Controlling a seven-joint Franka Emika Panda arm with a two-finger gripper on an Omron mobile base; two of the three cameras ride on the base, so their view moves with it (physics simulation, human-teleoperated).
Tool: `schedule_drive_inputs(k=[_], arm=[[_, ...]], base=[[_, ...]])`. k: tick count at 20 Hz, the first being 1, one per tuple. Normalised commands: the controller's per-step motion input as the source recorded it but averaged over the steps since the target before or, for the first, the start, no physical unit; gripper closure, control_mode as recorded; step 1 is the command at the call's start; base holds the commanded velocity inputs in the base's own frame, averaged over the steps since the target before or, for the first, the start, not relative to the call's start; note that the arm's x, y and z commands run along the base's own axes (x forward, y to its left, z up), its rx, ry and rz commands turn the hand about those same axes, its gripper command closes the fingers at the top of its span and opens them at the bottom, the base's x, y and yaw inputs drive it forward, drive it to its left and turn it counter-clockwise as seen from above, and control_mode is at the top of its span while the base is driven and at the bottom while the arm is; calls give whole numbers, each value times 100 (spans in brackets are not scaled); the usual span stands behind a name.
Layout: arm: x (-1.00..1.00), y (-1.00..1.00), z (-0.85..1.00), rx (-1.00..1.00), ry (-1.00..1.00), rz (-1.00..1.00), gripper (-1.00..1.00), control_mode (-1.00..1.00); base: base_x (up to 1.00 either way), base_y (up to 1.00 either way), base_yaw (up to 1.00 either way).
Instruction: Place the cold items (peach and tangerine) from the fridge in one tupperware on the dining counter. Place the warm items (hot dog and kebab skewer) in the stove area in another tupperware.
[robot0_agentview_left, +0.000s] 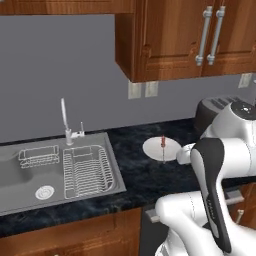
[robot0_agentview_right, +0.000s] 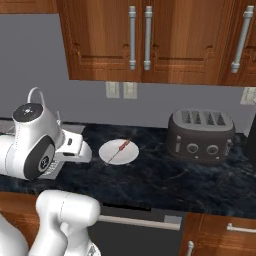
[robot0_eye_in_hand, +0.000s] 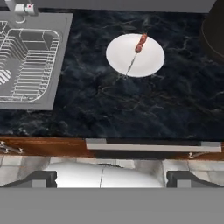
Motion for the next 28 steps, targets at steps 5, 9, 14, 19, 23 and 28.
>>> schedule_drive_inputs(k=[5, 9, 14, 19, 23, 28], arm=[[0, 0, 0, 0, 0, 0, -100, 100], [25, -6, 0, 1, 1, 0, -100, -100], [92, -7, -26, 1, 2, -1, -100, -100], [83, 0, -48, 0, 0, -11, -100, -100], [58, -6, -51, 0, 1, -17, -100, -100], [58, -5, -47, 0, 3, -17, -100, -100]], base=[[65, -52, 20], [66, -24, 7], [0, 0, 0], [0, 0, 0], [0, 0, 0], [0, 0, 0]])
